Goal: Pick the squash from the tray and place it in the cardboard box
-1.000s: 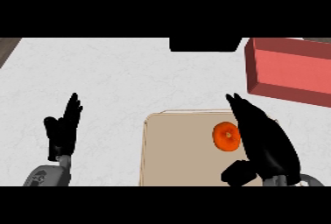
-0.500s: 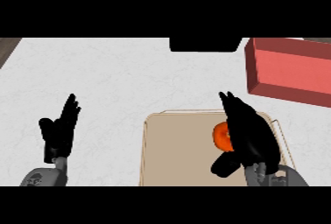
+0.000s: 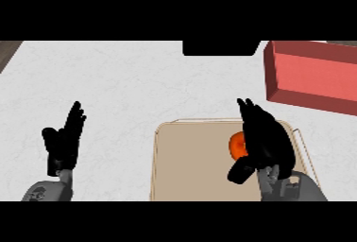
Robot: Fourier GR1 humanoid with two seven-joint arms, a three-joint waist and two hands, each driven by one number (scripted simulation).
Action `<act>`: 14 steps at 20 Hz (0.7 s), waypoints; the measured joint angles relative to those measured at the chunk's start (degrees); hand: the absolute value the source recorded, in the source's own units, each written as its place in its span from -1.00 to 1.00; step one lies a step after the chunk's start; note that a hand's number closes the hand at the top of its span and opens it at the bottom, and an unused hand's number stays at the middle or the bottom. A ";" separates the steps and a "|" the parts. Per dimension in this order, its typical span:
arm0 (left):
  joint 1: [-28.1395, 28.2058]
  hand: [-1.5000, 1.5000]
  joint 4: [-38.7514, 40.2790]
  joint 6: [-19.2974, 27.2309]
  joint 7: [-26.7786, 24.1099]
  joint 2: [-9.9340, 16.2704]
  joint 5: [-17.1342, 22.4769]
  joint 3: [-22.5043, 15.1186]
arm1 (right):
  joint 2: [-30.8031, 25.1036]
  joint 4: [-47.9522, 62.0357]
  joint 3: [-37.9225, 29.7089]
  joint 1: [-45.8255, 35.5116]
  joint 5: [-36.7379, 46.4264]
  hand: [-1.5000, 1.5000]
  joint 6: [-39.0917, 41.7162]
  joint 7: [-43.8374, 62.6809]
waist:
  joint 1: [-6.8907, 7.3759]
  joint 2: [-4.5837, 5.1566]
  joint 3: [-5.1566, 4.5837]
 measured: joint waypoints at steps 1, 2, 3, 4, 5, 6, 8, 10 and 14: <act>-0.12 0.00 -0.21 0.37 0.28 -0.45 -0.21 -0.19 | -0.28 0.89 -0.66 0.24 0.26 -1.00 0.28 -0.68 | 0.01 0.01 0.00; 0.08 0.00 -0.50 -0.09 0.49 -0.23 0.03 -0.01 | -0.03 1.67 -1.14 0.20 0.53 -1.00 0.52 -1.02 | 0.05 0.02 0.01; 0.18 0.00 -0.74 -0.11 0.51 -0.26 -0.17 -0.06 | 0.70 2.54 -0.67 0.55 1.55 -1.00 0.39 -1.14 | 0.07 0.02 0.01; 0.59 0.00 -1.01 0.00 0.54 -0.52 -0.25 -0.09 | 0.50 2.84 -1.23 0.95 1.87 -1.00 0.63 -1.70 | 0.07 0.02 0.02; 0.16 0.00 -0.70 -0.06 0.52 -0.48 -0.40 0.07 | 0.93 2.60 -1.45 0.84 2.01 -1.00 1.12 -1.83 | 0.01 0.03 0.02; 0.24 0.00 -0.83 -0.22 0.60 -0.39 -0.39 0.31 | 0.92 3.27 -2.18 0.81 2.33 -1.00 1.44 -2.59 | 0.03 0.03 0.02; 0.11 0.00 -0.76 -0.40 0.77 -0.46 -0.63 0.47 | 1.62 4.98 -2.49 1.20 3.74 -1.00 1.46 -3.63 | 0.04 0.04 0.03; -0.33 0.00 0.43 -0.28 -0.03 -1.10 -0.94 0.75 | 2.46 5.12 -2.38 2.09 5.12 -1.00 1.55 -4.06 | -0.04 0.06 0.03; -1.24 0.00 0.90 -1.00 0.20 -0.85 -1.15 1.54 | 3.76 5.83 -3.26 2.74 6.70 -1.00 2.49 -5.24 | -0.03 0.04 0.05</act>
